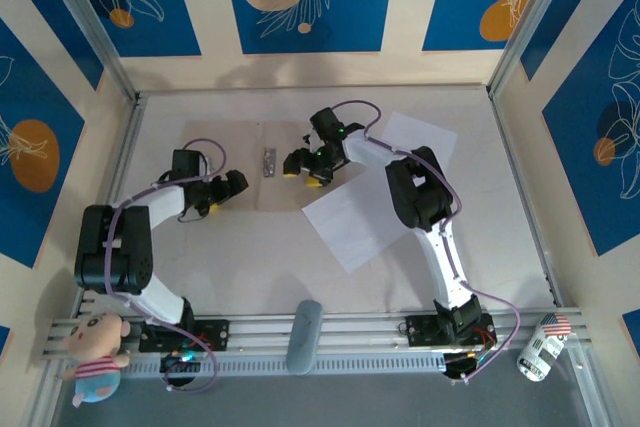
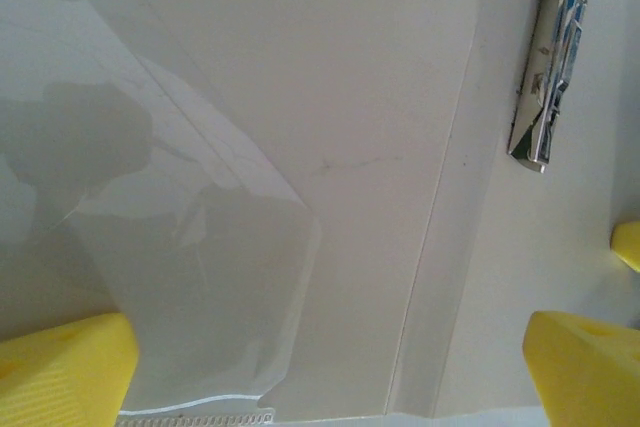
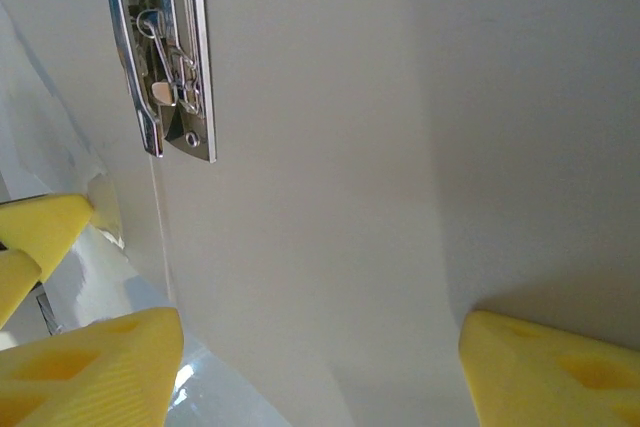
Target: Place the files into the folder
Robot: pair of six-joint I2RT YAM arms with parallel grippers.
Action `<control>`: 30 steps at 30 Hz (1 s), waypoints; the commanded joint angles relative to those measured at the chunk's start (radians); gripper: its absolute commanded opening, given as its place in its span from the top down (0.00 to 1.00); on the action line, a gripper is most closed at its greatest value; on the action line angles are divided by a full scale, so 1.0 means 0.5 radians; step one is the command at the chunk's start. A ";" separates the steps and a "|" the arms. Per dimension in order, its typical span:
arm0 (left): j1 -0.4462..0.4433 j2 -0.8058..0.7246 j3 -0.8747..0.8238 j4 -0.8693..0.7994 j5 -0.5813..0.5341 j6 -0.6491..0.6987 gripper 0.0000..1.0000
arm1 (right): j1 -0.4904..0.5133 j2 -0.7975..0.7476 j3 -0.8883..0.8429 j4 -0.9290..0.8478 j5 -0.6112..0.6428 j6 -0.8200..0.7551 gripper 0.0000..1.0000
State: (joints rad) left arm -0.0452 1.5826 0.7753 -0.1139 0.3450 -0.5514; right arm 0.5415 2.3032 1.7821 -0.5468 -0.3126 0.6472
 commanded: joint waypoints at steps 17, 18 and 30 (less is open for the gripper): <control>-0.234 -0.264 -0.145 -0.137 0.011 -0.155 0.00 | -0.042 -0.240 -0.321 -0.123 0.131 -0.092 0.25; -0.238 -0.284 -0.148 -0.147 0.003 -0.157 0.00 | -0.043 -0.248 -0.327 -0.121 0.128 -0.090 0.25; -0.268 -0.446 0.133 -0.448 -0.133 0.009 0.00 | -0.071 -0.469 -0.136 -0.320 0.037 -0.091 0.24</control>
State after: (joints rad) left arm -0.1635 1.4033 0.7773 -0.2794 0.3019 -0.5907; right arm 0.5205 2.1620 1.6566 -0.6380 -0.2657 0.6178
